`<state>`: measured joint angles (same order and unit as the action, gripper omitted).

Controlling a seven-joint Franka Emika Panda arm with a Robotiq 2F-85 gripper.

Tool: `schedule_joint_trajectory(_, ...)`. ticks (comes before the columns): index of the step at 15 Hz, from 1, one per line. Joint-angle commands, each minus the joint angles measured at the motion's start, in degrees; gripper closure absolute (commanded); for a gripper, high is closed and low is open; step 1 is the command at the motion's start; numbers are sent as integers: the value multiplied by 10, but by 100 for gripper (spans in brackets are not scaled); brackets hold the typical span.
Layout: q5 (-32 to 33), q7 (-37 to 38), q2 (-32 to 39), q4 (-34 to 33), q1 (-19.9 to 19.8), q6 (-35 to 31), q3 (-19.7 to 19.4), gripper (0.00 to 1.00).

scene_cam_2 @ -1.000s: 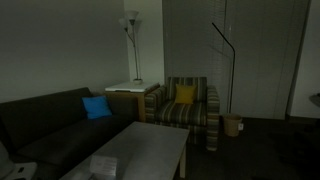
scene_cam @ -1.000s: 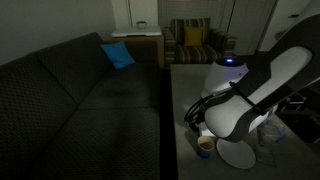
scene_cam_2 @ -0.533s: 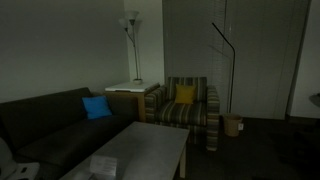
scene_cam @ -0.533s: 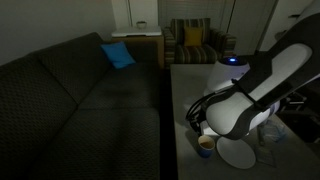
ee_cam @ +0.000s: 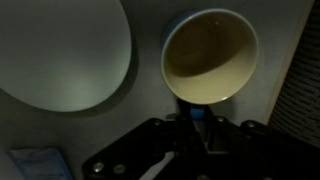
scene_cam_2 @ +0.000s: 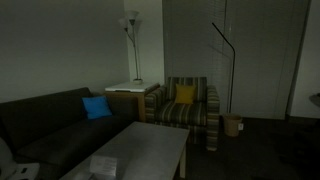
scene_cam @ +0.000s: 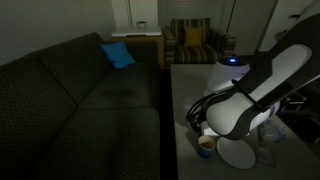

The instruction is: Move the mug from the plate to the table

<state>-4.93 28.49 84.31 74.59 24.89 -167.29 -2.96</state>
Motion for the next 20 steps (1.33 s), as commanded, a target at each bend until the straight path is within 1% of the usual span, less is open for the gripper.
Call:
schedule_joint_trajectory(1, -8, -18, 1, 5, -4, 7, -1, 73)
schedule_joint_trajectory(2, -8, -18, 1, 4, -4, 8, -1, 69)
schedule_joint_trajectory(3, -8, -18, 2, 4, -4, 8, -2, 70)
schedule_joint_trajectory(5, -8, -18, 2, 4, -4, 9, -3, 67)
schedule_joint_trajectory(6, -8, -17, 2, 4, -4, 8, -4, 58)
schedule_joint_trajectory(7, -9, -16, 2, 4, -4, 7, -5, 42)
schedule_joint_trajectory(8, -9, -17, 2, 3, -5, 5, -4, 37)
schedule_joint_trajectory(10, -8, -17, 2, 0, -3, -1, -6, 22)
schedule_joint_trajectory(11, -7, -16, 2, -2, -2, -3, -8, 16)
schedule_joint_trajectory(13, 6, -6, -14, 18, 2, -20, -11, 2)
schedule_joint_trajectory(14, 7, -4, -21, 27, 7, -30, -15, 0)
schedule_joint_trajectory(20, 1, 14, -65, 89, 45, -101, -64, 0)
